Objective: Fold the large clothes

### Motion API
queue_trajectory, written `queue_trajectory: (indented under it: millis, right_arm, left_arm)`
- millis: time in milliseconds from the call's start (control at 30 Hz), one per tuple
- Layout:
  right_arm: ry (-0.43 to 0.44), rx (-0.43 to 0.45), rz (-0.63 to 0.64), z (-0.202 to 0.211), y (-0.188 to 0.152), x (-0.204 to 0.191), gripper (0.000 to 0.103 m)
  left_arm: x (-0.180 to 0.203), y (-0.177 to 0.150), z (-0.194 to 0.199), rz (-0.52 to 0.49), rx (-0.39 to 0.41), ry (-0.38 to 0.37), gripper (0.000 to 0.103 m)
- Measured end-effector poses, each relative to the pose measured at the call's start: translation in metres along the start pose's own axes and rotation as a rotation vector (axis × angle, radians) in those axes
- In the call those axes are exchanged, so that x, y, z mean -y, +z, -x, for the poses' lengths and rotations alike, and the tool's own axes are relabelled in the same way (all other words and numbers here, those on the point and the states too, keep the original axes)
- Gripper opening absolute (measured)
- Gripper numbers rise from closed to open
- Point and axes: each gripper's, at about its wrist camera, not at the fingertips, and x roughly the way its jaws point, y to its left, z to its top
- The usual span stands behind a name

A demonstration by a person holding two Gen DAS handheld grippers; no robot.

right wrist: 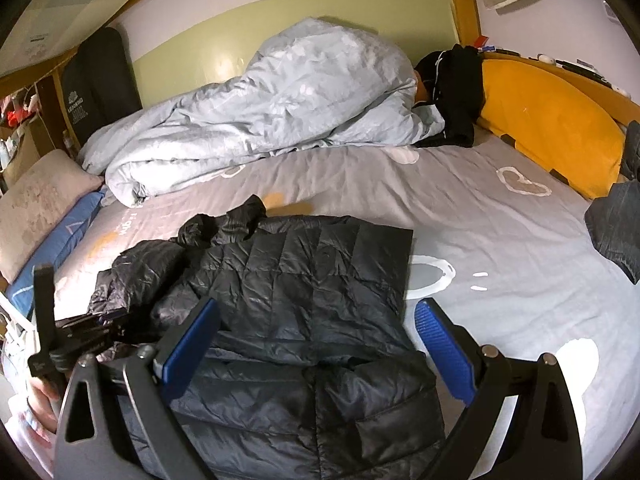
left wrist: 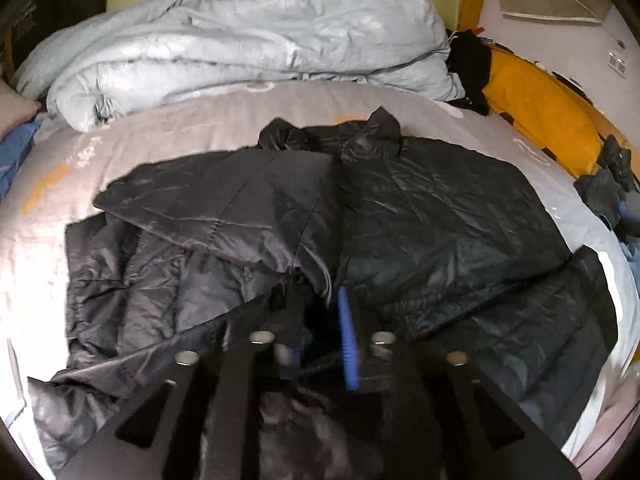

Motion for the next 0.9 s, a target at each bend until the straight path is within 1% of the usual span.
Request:
queue_trajectory:
  millis: [33,67,100,167,267,333,433,500,567,600,700,800,833,867,900]
  right_arm:
    - [0.003,0.001,0.0,0.001,0.0,0.0,0.097]
    - [0.004,0.002,0.002,0.001,0.0,-0.001,0.097]
    - [0.004,0.004,0.004,0.002,0.0,-0.001,0.097]
    - [0.004,0.005,0.004,0.002,0.0,-0.001,0.097]
    - [0.003,0.002,-0.001,0.002,-0.001,-0.001,0.097]
    - [0.001,0.0,-0.007,0.002,0.0,-0.001,0.097]
    - [-0.006,-0.003,-0.015,0.002,0.0,0.0,0.097]
    - [-0.01,-0.005,-0.018,0.001,0.001,0.001,0.097]
    - [-0.013,-0.007,-0.021,0.001,0.001,0.002,0.097]
    - [-0.013,-0.008,-0.022,0.001,0.001,0.003,0.097]
    - [-0.011,-0.01,-0.024,-0.001,0.003,0.005,0.097]
    - [-0.004,-0.011,-0.024,-0.002,0.004,0.005,0.097]
    - [-0.003,-0.01,-0.023,-0.002,0.004,0.005,0.097]
    - [-0.001,-0.01,-0.023,-0.003,0.005,0.004,0.097]
    - [0.003,-0.01,-0.021,-0.003,0.005,0.003,0.097]
  left_arm:
    - [0.0,-0.002,0.009,-0.01,0.013,0.01,0.042]
    - [-0.002,-0.003,0.016,-0.012,0.026,0.018,0.053]
    - [-0.003,-0.004,0.022,-0.01,0.04,0.032,0.056]
    - [-0.01,-0.005,0.04,0.001,0.078,0.1,0.07]
    - [-0.025,-0.001,0.06,0.025,0.135,0.131,0.081]
    - [-0.04,0.009,0.062,0.067,0.136,0.137,0.081]
    - [-0.066,0.025,0.056,0.183,0.117,0.101,0.081]
    - [-0.085,0.034,0.046,0.276,0.097,0.105,0.081]
    - [-0.104,0.043,0.031,0.373,0.061,0.042,0.08]
    - [-0.111,0.046,0.023,0.405,0.043,0.027,0.08]
    - [-0.128,0.054,-0.004,0.487,-0.012,0.009,0.08]
    - [-0.137,0.052,-0.03,0.554,-0.082,-0.023,0.08]
    - [-0.141,0.051,-0.041,0.574,-0.118,-0.019,0.077]
    - [-0.144,0.048,-0.047,0.59,-0.125,-0.017,0.064]
    - [-0.146,0.047,-0.051,0.602,-0.122,-0.021,0.056]
